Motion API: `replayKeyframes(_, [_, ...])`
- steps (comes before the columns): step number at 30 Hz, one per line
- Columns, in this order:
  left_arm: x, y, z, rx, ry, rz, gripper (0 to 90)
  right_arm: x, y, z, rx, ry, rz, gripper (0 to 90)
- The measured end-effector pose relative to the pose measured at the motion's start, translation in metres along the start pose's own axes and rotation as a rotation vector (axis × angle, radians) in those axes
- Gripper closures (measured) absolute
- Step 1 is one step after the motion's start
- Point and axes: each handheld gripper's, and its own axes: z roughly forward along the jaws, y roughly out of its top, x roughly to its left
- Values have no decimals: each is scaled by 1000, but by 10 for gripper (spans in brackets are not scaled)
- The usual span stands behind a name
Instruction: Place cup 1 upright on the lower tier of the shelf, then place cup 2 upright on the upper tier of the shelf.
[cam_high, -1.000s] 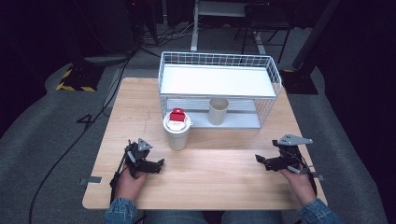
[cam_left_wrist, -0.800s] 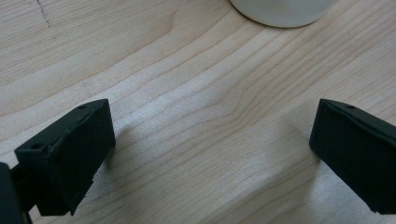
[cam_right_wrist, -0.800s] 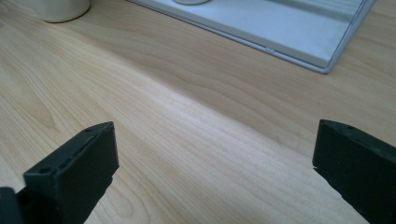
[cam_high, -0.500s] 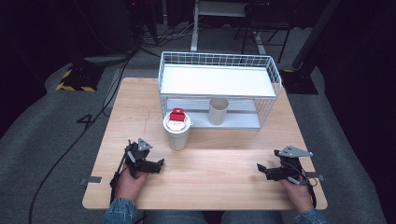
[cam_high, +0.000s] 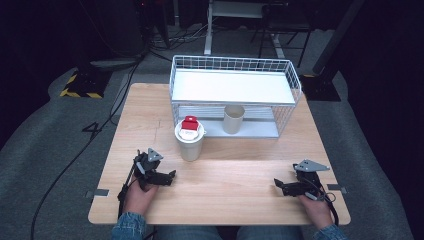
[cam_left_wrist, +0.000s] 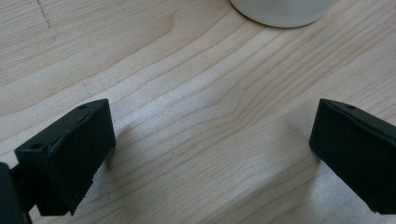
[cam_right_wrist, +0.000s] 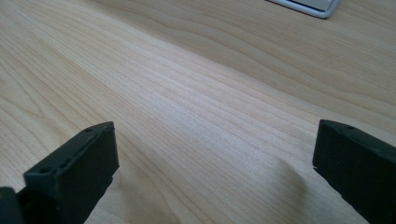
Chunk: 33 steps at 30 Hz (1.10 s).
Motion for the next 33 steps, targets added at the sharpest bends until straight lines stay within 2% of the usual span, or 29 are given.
replayKeyframes(3, [0,0,0,0,0,1,8,1,0,1,12,-9,3,6])
replayKeyframes(6, [0,0,0,0,1,1,8,3,1,4,55,-39,-11,0])
replayKeyframes(8, [0,0,0,0,1,1,8,4,2,5,60,-27,-6,0])
replayKeyframes(10, [0,0,0,0,0,0,7,3,2,7,73,6,16,0])
replayKeyframes(11, [0,0,0,0,-1,-1,8,4,3,7,75,0,18,0])
replayKeyframes(16, [1,1,1,0,5,-7,6,9,3,8,73,-20,35,0])
replayKeyframes(27, [1,2,1,3,3,-4,5,9,3,8,73,-20,36,0])
replayKeyframes(33, [2,2,-2,30,-7,9,12,9,3,8,73,-21,36,0])
